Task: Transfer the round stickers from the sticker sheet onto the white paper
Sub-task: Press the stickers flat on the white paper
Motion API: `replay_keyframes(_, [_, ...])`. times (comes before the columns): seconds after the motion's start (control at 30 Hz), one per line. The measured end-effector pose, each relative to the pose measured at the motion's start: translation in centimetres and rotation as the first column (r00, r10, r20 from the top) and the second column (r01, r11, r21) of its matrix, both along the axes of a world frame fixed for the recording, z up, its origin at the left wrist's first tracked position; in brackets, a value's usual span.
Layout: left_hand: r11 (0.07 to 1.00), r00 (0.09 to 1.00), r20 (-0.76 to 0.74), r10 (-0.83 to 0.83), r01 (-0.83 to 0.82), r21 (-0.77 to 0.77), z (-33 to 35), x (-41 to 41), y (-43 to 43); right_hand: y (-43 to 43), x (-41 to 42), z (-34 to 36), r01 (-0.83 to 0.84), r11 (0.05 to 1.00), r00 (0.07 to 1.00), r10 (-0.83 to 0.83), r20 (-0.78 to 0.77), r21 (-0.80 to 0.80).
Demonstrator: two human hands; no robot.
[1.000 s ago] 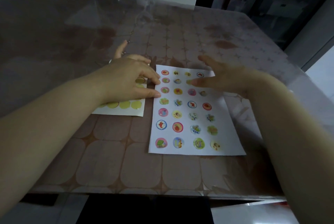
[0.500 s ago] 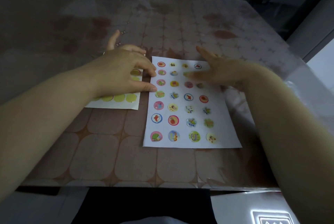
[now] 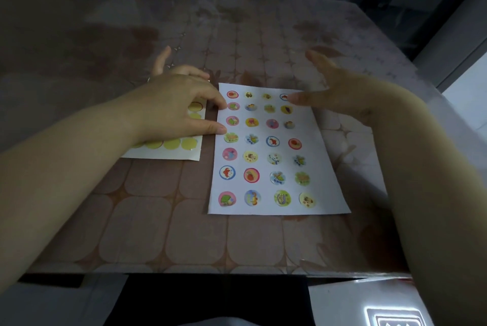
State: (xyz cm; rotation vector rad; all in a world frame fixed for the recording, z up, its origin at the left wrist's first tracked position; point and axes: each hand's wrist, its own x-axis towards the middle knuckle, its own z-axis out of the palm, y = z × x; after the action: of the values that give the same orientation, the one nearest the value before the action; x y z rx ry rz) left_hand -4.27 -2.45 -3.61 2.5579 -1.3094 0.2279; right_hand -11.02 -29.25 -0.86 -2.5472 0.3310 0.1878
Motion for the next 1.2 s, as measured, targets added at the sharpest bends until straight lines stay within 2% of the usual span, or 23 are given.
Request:
replay_keyframes(0.17, [1.000, 1.000, -0.019, 0.006, -0.007, -0.009, 0.1, -0.1, 0.0, 0.6, 0.1, -0.7, -0.018, 0.986, 0.996, 0.002, -0.095, -0.165])
replay_keyframes(0.23, [1.000, 1.000, -0.025, 0.005, -0.005, -0.014, 0.1, -0.1, -0.1, 0.8, 0.2, -0.8, -0.015, 0.977, 0.997, -0.001, -0.072, -0.213])
replay_keyframes(0.3, [1.000, 0.999, -0.034, 0.004, -0.004, -0.023, 0.0, -0.2, -0.1, 0.9, 0.2, -0.7, -0.016, 0.980, 0.998, 0.004, -0.061, -0.197])
replay_keyframes(0.37, [1.000, 0.999, -0.030, 0.012, -0.013, -0.023, 0.0, -0.2, -0.1, 1.0, 0.2, -0.6, -0.010, 0.994, 0.998, 0.002, -0.069, -0.113])
replay_keyframes(0.5, [1.000, 0.999, -0.033, 0.026, -0.026, -0.012, 0.1, -0.5, -0.3, 2.1, -0.6, 0.5, 0.011, 1.000, 0.999, -0.011, 0.040, 0.008])
replay_keyframes(0.6, [0.999, 0.999, -0.027, 0.038, -0.039, -0.030, 0.1, -0.8, -0.7, 5.3, -1.1, 0.7, -0.116, 0.991, 0.991, 0.119, 0.057, -0.065])
replay_keyframes(0.7, [0.998, 0.998, -0.029, 0.059, -0.059, -0.024, -0.1, -0.7, -0.7, 8.7, -0.8, -0.5, -0.258, 0.941, 0.963, 0.268, 0.015, -0.221])
replay_keyframes(0.77, [0.999, 0.999, -0.038, 0.038, -0.039, -0.020, -0.1, -0.7, -0.6, 9.7, -0.4, -1.0, -0.303, 0.920, 0.951, 0.308, -0.017, -0.250])
replay_keyframes(1.0, [0.999, 0.998, -0.060, 0.037, -0.036, 0.006, -0.2, -0.7, -0.6, 9.9, 0.1, -0.7, -0.285, 0.913, 0.958, 0.269, -0.095, -0.293])
replay_keyframes(1.1, [0.999, 0.997, -0.064, 0.039, -0.039, 0.008, -0.1, -0.8, -0.4, 9.2, -0.1, -0.4, -0.277, 0.937, 0.961, 0.271, -0.054, -0.213])
replay_keyframes(1.2, [0.999, 0.997, -0.059, 0.040, -0.039, 0.005, 0.0, -0.8, -0.5, 7.4, -0.3, 0.2, -0.201, 0.970, 0.979, 0.201, -0.014, -0.134])
